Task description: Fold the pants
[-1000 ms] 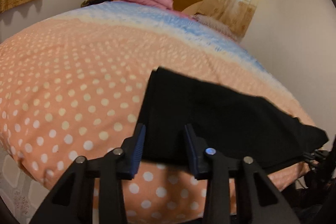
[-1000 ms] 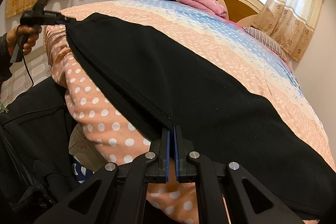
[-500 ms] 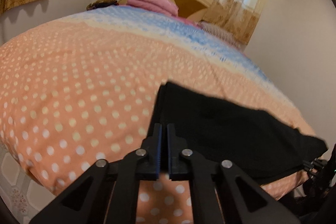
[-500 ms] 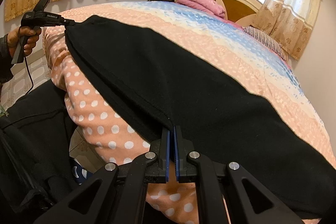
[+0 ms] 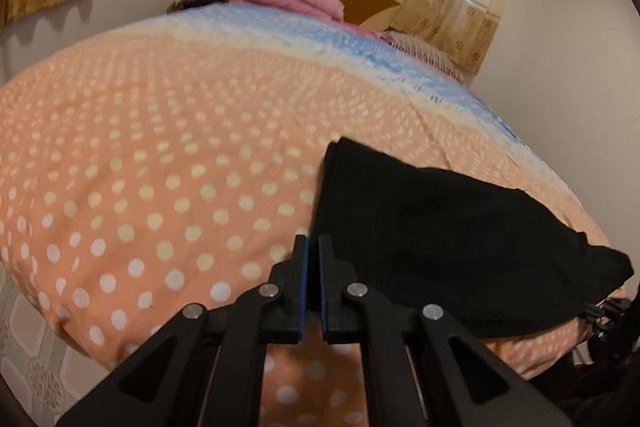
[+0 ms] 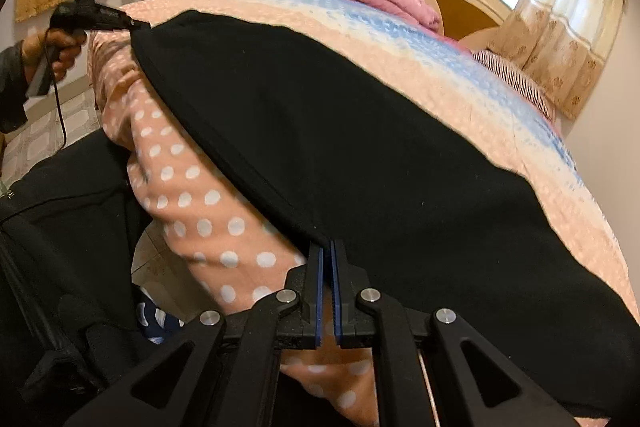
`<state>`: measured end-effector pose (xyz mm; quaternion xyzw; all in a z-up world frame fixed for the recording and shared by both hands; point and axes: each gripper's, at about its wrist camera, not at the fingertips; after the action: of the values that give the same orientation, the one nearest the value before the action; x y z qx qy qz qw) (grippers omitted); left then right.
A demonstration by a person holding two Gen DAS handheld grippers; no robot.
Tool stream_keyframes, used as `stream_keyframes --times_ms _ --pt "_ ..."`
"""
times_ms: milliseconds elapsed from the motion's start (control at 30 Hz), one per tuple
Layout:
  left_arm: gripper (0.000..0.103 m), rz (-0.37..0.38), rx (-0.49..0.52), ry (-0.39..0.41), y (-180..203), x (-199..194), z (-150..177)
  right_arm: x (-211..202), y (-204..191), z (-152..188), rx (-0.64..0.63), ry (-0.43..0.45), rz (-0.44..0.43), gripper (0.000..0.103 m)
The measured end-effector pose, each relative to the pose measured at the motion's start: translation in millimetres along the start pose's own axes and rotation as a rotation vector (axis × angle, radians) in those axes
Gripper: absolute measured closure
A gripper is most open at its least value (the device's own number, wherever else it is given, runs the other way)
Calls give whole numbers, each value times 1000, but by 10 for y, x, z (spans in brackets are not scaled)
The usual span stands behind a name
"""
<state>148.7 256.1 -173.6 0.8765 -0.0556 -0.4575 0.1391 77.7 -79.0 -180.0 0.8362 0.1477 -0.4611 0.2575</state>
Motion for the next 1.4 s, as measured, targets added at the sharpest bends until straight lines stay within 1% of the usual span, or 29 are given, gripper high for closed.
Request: stream_keyframes --times_ms 67,100,167,200,233,267,300,333,367,400,467,533,600,667,700,767,800,833,867,900,967,1033,1067,1233,1267,1300,1333,1367,1400 --pt "95 -2 8 2 23 -47 -3 -37 -16 -6 -29 -14 9 99" --pt "91 -22 14 3 37 -79 -10 -50 -17 -14 -37 -13 15 98" --pt "89 -70 28 19 61 -172 -22 -92 15 5 -41 -20 -3 96" --pt "85 -88 33 31 84 -213 -33 -118 56 8 -37 -21 -18 96" --pt "75 -106 34 47 92 -274 -36 -161 104 9 -28 -17 -39 95" --pt "68 -119 26 73 103 -350 -35 -221 155 0 -16 -8 -61 95" --pt "54 -116 21 103 130 -425 -38 -261 181 -26 -9 2 -75 93" --pt "47 -102 26 125 186 -476 -49 -332 235 -77 4 21 -96 90" --pt "46 -91 38 134 241 -489 -64 -402 297 -153 20 44 -115 78" --pt "46 -77 63 138 355 -490 -80 -442 341 -224 36 64 -132 64" --pt "46 -38 112 143 592 -444 -97 -480 422 -405 59 97 -163 53" --pt "43 -3 150 131 806 -345 -105 -416 457 -666 69 111 -175 53" --pt "43 28 197 101 1058 -169 -88 -271 499 -929 97 95 -209 53" --pt "43 31 246 80 1253 -29 -27 -84 534 -1203 129 82 -267 53" --pt "43 28 271 61 1340 50 19 -21 539 -1272 137 78 -281 53" --pt "43 31 304 -9 1447 248 97 183 595 -1496 190 59 -347 55" --pt "43 39 310 -55 1466 350 136 237 623 -1555 210 54 -376 61" --pt "42 39 314 -104 1475 459 182 336 655 -1649 242 43 -414 63" --pt "41 35 321 -103 1476 488 215 432 677 -1740 271 32 -440 63" --pt "40 34 332 -74 1480 468 244 500 673 -1828 288 23 -456 64" --pt "40 53 327 -82 1467 453 236 644 677 -1989 320 4 -492 65" --pt "40 84 307 -89 1411 454 203 768 706 -2096 349 -20 -542 65" --pt "40 87 308 -86 1407 447 218 847 694 -2169 361 -39 -571 65" --pt "40 88 322 -66 1451 451 247 1121 578 -2304 410 -134 -647 65" --pt "40 92 323 -64 1451 444 291 1190 568 -2326 431 -153 -678 65" --pt "40 97 322 -62 1432 418 329 1207 566 -2298 447 -162 -705 71" --pt "40 103 320 -59 1424 416 337 1251 561 -2294 468 -173 -758 77" --pt "40 106 318 -57 1420 408 346 1244 560 -2281 474 -176 -783 88" --pt "40 108 313 -53 1416 404 355 1238 548 -2272 480 -171 -791 92"
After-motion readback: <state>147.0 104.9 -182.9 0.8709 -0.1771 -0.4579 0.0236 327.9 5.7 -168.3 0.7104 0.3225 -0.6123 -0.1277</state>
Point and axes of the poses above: each gripper's, at about its wrist camera, not at the fingertips, and x roughly the way its jaws point, y to its right, z to its underside, and after that the axes turned 14 degrees about -y, right-handed
